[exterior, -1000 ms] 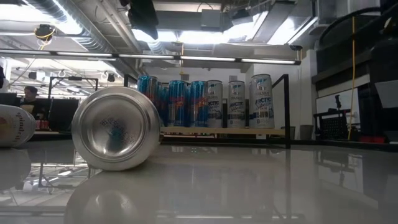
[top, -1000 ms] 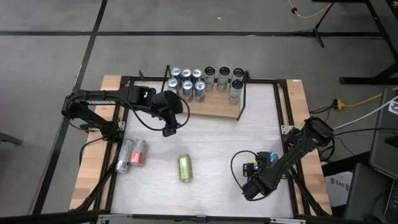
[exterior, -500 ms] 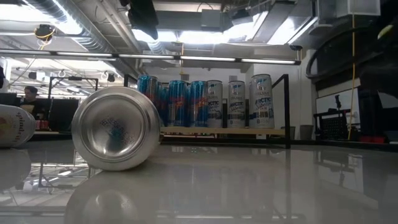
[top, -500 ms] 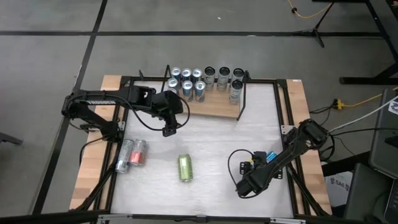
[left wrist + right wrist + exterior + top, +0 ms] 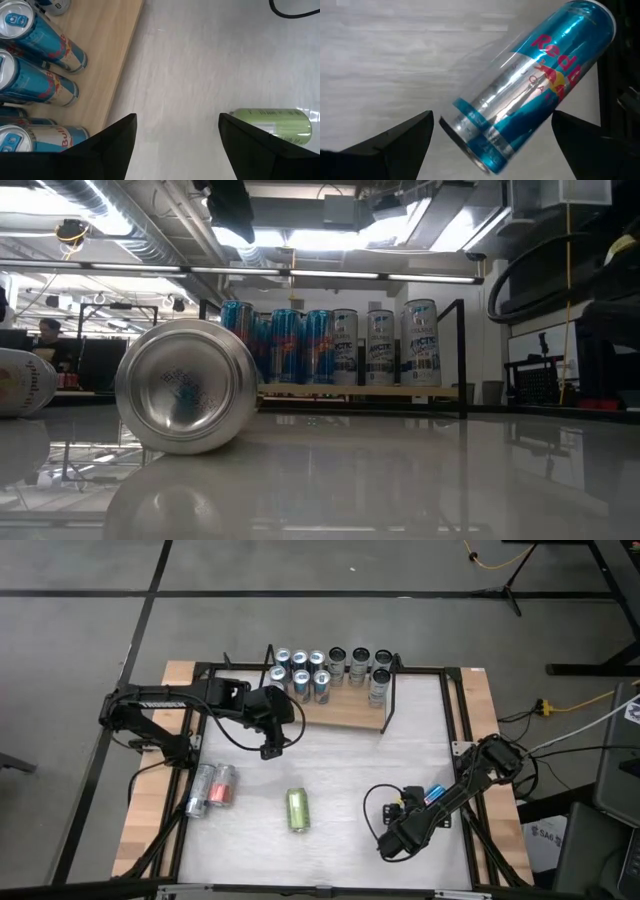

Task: Place canned beverage on shelf
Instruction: Put the blue soda can on the shelf aligned with the other blue soda can

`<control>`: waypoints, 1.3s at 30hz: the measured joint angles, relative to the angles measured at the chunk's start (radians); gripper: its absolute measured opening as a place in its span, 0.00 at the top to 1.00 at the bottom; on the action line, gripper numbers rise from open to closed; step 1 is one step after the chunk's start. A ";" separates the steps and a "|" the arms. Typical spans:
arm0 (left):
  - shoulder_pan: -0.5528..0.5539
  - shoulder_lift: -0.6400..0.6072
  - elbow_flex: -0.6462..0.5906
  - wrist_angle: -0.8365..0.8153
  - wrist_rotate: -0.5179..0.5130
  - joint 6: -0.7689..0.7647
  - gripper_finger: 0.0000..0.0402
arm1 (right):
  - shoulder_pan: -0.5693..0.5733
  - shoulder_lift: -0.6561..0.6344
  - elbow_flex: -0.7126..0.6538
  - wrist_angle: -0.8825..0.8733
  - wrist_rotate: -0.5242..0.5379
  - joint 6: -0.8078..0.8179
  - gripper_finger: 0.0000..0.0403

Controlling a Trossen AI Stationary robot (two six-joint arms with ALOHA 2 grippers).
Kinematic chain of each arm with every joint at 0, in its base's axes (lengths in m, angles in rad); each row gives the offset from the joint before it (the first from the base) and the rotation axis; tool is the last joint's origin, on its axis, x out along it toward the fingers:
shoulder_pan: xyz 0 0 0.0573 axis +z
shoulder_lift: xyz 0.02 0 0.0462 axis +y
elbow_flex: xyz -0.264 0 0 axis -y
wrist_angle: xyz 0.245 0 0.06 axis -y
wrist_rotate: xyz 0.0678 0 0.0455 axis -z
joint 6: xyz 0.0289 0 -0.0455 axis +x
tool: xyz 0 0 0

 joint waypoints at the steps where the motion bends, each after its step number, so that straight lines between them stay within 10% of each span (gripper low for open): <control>1: 0.000 0.000 0.000 0.000 0.000 0.000 0.33 | 0.000 0.000 0.000 0.001 -0.002 -0.002 0.03; 28: 0.000 0.000 0.000 0.000 0.000 0.000 0.33 | 0.000 -0.003 -0.076 0.087 -0.081 0.070 0.03; 39: 0.000 0.000 0.000 0.000 0.000 -0.008 0.33 | -0.001 -0.002 -0.076 0.093 -0.069 0.069 0.24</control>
